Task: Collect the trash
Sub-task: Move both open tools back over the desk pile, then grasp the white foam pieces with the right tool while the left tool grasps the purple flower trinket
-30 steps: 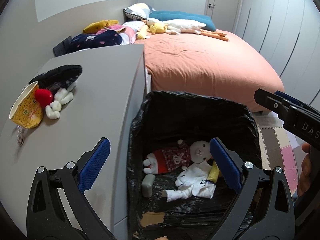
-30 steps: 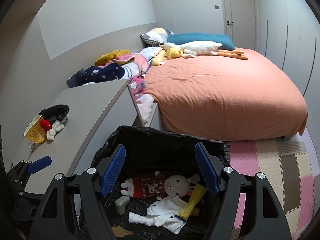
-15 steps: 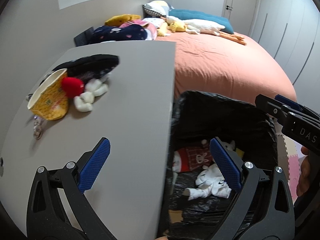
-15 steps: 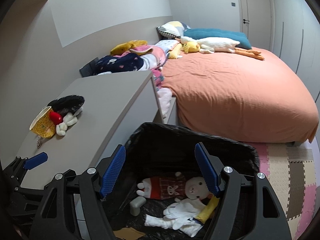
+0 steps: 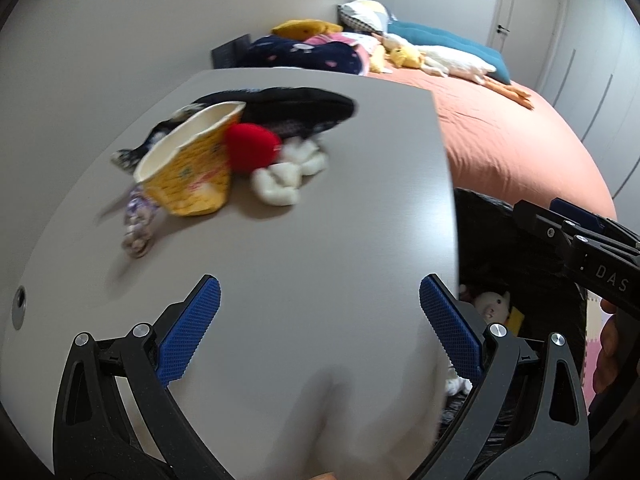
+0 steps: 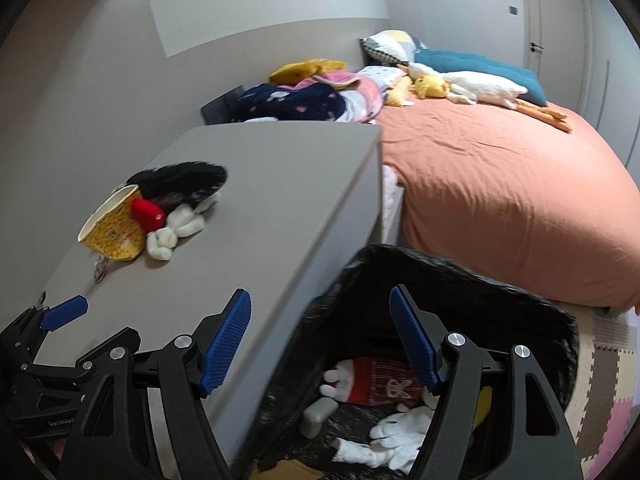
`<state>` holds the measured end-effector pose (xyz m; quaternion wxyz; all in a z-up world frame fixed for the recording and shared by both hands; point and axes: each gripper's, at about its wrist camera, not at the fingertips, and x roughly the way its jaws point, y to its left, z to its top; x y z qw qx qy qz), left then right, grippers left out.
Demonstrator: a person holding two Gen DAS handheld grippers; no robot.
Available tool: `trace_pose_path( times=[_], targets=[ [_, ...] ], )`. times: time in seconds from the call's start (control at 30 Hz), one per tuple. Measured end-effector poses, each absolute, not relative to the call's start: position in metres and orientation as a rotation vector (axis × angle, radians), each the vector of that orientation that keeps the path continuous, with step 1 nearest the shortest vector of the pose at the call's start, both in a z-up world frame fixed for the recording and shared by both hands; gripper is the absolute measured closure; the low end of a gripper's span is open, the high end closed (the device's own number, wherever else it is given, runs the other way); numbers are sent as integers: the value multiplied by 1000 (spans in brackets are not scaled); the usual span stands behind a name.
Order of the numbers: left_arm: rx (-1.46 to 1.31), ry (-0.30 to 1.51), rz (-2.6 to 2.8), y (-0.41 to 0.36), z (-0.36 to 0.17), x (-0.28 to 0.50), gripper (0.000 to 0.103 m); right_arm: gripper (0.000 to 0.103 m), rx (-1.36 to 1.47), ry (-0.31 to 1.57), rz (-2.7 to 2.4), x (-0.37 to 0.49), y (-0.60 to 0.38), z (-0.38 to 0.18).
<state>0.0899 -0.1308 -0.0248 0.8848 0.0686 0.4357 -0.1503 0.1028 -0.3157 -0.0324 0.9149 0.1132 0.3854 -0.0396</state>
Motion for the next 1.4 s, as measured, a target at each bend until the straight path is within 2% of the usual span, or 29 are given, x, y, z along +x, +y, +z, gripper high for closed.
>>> trace_pose_path(
  times=[0.63,0.67,0.77,0.87,1.03,1.23,1.4],
  targets=[
    [34,897,-148,-36,-32,117,7,30,224,854,75,164,-241,-43],
    [29,894,-137,-31,-32,120,7,30,227,857,81,168,-239,-43],
    [10,886,-116,-18,-33,126,20,31,247,868,107,179,-231,-46],
    [-10,906,-105,-9,-39,134,26,31,245,876,122,190,-223,-48],
    [-3,919,-95,-6,-45,145,30,31,220,892,149,205,-207,-55],
    [0,928,-98,-3,-50,158,35,39,255,914,146,227,-201,-62],
    [7,934,-102,-3,-53,165,39,40,272,918,148,239,-197,-64]
  ],
)
